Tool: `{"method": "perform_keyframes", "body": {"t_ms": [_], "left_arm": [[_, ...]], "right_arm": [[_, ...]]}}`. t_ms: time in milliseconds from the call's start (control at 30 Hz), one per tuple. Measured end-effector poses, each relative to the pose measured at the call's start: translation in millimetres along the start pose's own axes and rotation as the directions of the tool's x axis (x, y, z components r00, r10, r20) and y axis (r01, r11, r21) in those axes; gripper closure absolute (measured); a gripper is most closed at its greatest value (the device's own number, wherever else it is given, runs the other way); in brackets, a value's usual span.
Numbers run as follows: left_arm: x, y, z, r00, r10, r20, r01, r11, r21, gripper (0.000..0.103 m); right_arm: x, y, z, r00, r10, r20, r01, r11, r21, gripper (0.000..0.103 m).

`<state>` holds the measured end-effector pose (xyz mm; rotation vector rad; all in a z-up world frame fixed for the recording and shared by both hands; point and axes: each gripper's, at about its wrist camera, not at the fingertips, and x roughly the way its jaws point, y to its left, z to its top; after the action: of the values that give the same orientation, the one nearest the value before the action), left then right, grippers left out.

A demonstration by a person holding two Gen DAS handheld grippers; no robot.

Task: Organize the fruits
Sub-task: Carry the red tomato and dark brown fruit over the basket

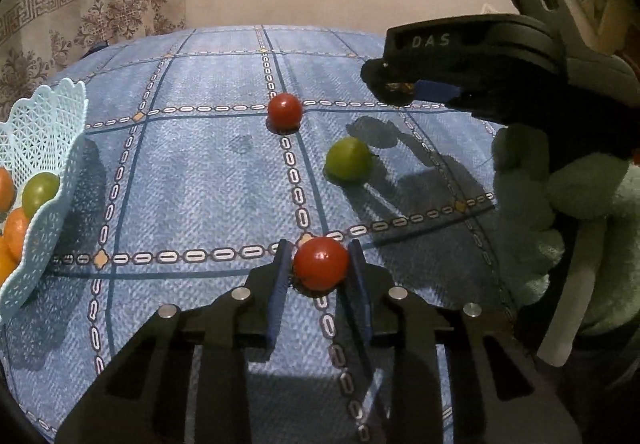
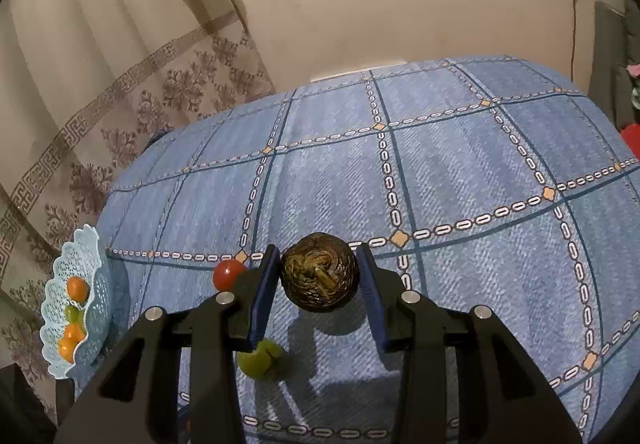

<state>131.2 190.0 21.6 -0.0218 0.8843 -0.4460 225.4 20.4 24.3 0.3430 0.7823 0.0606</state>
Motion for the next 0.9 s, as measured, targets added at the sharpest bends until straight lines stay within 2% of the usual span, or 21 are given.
{"method": "perform_keyframes", "body": {"t_ms": [533, 733, 900], "left_arm": [[-49, 18, 10, 0.986, 0.093, 0.136, -0.087, 0.995, -0.051, 0.074], [-72, 31, 12, 0.973, 0.132, 0.189, -0.117, 0.989, -0.087, 0.074], [-92, 54, 16, 0.951, 0.199, 0.238, -0.167, 0.975, -0.146, 0.074]], "right_arm": [[-4, 18, -9, 0.999, 0.043, -0.007, -0.043, 0.998, -0.054, 0.063], [-10, 27, -12, 0.998, 0.068, -0.005, -0.068, 0.995, -0.070, 0.063], [-18, 39, -14, 0.994, 0.107, 0.006, -0.106, 0.990, -0.091, 0.063]]}}
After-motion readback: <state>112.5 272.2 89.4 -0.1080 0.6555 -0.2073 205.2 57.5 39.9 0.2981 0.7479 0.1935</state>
